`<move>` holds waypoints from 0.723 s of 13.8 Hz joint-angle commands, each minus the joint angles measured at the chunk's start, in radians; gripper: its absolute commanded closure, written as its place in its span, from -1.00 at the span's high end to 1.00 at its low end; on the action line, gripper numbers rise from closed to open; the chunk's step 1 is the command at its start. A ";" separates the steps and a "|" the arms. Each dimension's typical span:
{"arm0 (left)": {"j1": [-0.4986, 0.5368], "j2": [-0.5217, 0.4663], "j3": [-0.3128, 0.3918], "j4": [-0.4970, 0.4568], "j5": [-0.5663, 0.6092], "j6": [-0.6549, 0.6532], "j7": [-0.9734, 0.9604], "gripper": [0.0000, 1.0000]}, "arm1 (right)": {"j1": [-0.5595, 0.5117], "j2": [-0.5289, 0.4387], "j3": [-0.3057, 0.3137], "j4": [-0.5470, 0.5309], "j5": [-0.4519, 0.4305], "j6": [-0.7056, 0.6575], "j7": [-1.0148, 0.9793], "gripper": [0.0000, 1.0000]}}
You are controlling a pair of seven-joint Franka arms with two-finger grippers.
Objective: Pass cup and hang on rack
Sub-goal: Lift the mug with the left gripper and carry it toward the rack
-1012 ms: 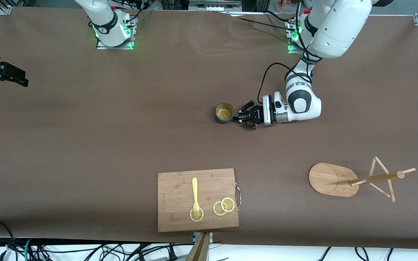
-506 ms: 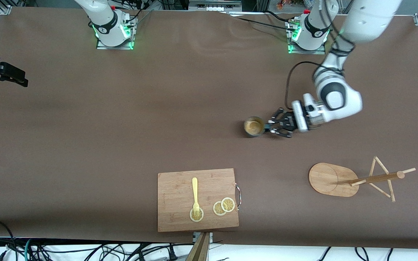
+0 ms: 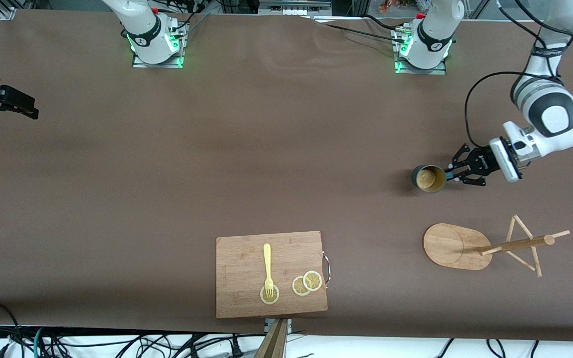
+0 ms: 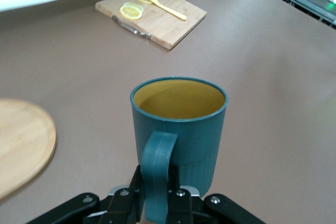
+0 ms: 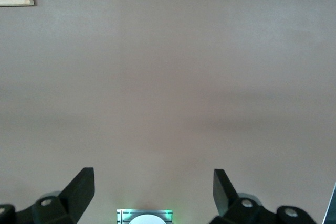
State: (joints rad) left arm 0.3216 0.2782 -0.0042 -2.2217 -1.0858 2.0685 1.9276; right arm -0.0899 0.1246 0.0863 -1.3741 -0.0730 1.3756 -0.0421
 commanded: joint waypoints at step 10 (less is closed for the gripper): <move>0.211 0.010 -0.013 0.291 0.168 -0.592 -0.712 -1.00 | -0.013 -0.008 0.004 -0.008 0.018 0.003 -0.010 1.00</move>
State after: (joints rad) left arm 0.5178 0.2391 -0.0035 -2.0557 -0.9444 1.5730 1.3540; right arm -0.0900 0.1246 0.0860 -1.3741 -0.0730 1.3756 -0.0421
